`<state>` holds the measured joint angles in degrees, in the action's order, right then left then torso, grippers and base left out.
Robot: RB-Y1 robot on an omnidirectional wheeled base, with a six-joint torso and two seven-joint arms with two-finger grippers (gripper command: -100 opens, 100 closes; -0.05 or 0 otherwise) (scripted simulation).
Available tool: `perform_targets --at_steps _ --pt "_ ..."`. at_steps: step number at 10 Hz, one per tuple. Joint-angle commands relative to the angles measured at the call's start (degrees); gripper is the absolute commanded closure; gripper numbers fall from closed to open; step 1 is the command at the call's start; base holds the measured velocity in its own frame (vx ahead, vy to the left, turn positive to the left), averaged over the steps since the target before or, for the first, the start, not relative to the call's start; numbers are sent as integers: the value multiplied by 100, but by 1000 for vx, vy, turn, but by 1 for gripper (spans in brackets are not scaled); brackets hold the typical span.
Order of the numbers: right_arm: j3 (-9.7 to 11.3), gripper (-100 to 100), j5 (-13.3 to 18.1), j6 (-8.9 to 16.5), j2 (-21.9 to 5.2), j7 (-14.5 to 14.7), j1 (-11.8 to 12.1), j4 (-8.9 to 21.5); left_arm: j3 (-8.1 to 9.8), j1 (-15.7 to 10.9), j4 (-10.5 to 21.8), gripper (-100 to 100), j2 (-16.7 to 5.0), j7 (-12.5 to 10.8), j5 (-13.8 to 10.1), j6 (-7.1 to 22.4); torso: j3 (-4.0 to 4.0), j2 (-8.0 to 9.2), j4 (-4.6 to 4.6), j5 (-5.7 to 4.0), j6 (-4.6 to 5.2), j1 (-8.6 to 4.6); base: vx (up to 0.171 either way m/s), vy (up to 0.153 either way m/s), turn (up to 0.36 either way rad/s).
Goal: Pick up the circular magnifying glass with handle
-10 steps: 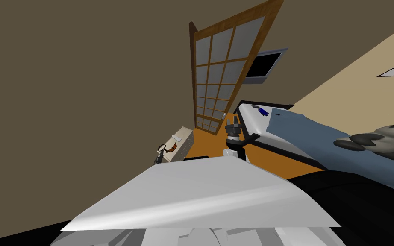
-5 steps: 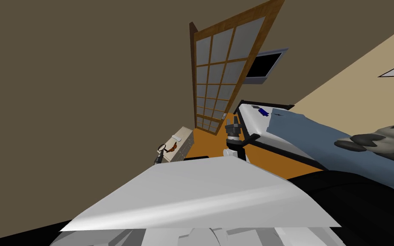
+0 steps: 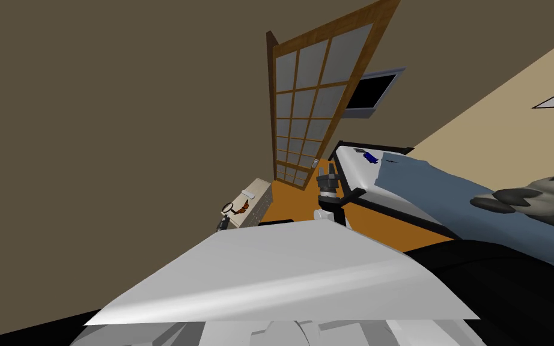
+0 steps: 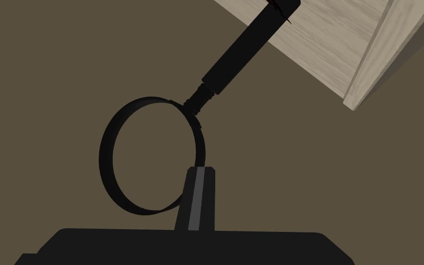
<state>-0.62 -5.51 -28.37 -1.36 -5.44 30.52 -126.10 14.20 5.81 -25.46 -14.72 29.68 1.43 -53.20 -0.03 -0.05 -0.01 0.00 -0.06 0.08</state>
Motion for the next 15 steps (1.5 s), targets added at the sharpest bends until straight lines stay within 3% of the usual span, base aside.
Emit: perform_targets --at_steps 1,2,3,15 --pt "0 0 0 0 0 0 0 0 0 0 0 100 0 0 0 0 0 0 0 0 0 0 0 0 0" --pt "0 0 0 0 0 0 0 0 0 0 0 0 0 0 0 0 0 0 0 0 0 0 0 0 0" --pt "0 0 0 0 0 0 0 0 -124 -43 -7 -100 -181 -168 89 117 0 0 0 0 0 0 -30 -11 -85" --pt "0 0 0 0 0 0 -1 0 -968 -341 0 -100 -1349 -1337 676 992 10 17 4 -1 0 -7 -45 -17 -77"
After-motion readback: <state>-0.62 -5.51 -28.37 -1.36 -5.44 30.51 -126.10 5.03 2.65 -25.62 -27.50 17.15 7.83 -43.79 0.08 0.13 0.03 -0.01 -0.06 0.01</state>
